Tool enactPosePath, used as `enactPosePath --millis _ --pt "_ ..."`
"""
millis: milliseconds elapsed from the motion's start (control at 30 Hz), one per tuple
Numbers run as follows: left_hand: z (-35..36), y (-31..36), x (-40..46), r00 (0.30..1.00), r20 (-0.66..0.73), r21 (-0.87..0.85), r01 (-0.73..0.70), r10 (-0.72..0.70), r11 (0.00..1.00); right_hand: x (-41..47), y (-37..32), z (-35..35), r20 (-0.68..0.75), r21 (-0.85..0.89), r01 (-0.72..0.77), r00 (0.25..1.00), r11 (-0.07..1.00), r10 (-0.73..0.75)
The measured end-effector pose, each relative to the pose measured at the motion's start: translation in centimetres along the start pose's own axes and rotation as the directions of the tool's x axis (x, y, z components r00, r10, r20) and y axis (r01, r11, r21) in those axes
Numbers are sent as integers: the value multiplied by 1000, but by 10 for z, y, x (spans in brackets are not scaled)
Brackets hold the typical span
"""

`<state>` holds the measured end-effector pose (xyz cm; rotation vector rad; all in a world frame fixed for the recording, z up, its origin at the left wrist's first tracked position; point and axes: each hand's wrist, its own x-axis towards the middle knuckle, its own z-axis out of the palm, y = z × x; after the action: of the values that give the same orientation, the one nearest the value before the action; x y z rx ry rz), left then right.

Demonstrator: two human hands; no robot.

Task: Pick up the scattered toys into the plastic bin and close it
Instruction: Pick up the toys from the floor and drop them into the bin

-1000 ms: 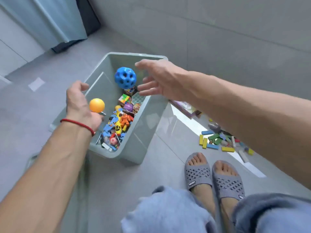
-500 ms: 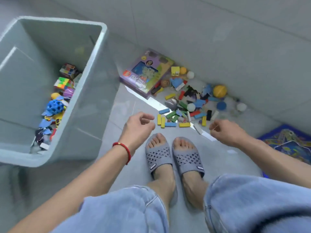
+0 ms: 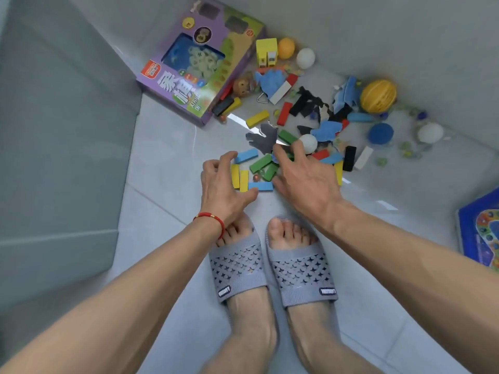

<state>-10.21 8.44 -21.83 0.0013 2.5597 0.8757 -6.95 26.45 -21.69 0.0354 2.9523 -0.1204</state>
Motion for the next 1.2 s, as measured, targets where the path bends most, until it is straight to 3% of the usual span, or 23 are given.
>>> enactPosePath --millis 167,400,633,700,767,800,833,867,900,933,967,1033,1200 --pt "3 -5 8 998 -6 71 -54 55 996 1 11 14 -26 75 27 999 997 -25" --pt "-2 -7 12 995 -44 82 -83 87 993 7 13 17 -93 24 40 995 999 -37" --pt "-1 -5 20 996 -79 66 50 -45 997 15 20 15 -108 51 73 992 996 -67" --pt "-1 -5 21 995 -78 73 73 -67 995 10 26 7 -142 147 88 988 985 -67" --pt "-2 -4 20 993 -82 84 90 -83 992 3 32 -3 -192 400 23 980 916 59" --pt "-2 -3 20 992 -84 87 102 -95 991 -1 36 -7 -163 572 -62 969 818 187" --pt "-3 -3 19 990 -86 84 115 -108 990 -5 41 -12 -74 765 -165 937 622 340" --pt "-3 -3 19 989 -83 76 131 -124 989 -10 47 -16 85 926 -240 884 291 459" --pt "-4 -2 19 987 -79 66 146 -141 987 -16 54 -20 282 958 -276 836 -83 471" --pt "-4 -1 19 984 -74 56 165 -161 985 -23 62 -21 440 872 -283 813 -400 383" --pt "-5 0 20 981 -70 48 183 -179 982 -32 70 -22 517 755 -279 810 -593 276" --pt "-7 3 21 975 -68 47 214 -211 976 -46 81 -20 538 636 -284 830 -718 149" --pt "-7 13 21 973 -36 102 231 -228 968 -58 79 -17 496 608 -305 867 -734 50"
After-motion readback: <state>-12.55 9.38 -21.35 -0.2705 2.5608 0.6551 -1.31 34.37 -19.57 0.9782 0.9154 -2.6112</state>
